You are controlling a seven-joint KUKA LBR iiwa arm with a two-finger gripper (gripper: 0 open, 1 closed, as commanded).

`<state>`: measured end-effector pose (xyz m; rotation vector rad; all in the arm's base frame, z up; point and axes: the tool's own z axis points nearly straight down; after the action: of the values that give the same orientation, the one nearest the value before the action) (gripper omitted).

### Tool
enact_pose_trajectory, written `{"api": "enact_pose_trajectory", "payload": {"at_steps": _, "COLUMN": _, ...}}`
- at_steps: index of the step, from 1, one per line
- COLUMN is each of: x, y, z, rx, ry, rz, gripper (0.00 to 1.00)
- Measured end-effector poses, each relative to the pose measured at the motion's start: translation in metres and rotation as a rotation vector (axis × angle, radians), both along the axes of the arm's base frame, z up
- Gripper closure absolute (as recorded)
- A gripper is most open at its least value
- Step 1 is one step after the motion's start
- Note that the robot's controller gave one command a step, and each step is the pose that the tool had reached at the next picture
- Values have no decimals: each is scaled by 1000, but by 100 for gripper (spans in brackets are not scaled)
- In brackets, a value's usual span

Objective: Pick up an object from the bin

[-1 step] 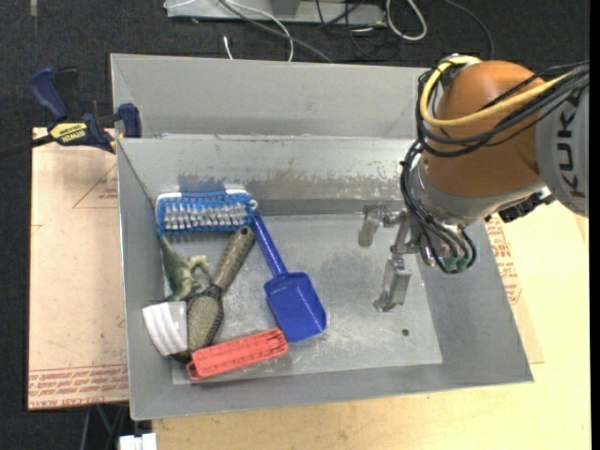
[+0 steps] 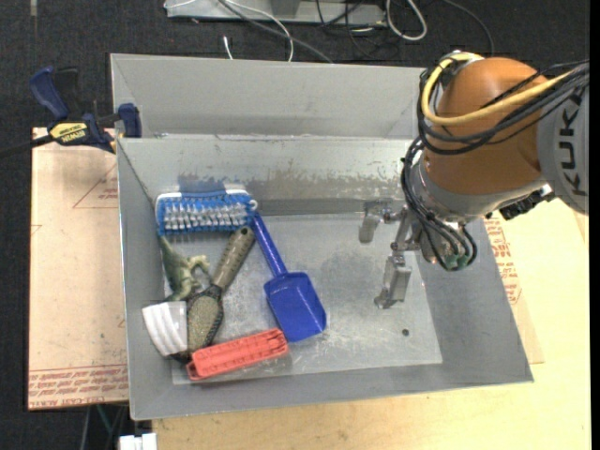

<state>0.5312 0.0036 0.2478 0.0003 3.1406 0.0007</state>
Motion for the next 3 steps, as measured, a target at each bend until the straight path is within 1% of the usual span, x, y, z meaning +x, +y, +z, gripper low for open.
{"api": "enact_pose_trajectory", "payload": {"at_steps": 1, "x": -7, "y": 80, "z": -169, "rx": 2, "ry": -2, "rz": -1, "gripper": 0}}
{"api": "enact_pose_trajectory", "payload": {"at_steps": 2, "x": -12, "y": 82, "z": -87, "rx": -1, "ry": -16, "rz": 76, "gripper": 0}}
{"api": "enact_pose_trajectory", "payload": {"at_steps": 3, "x": -49, "y": 155, "z": -149, "rx": 3, "ry": 7, "rz": -100, "gripper": 0}}
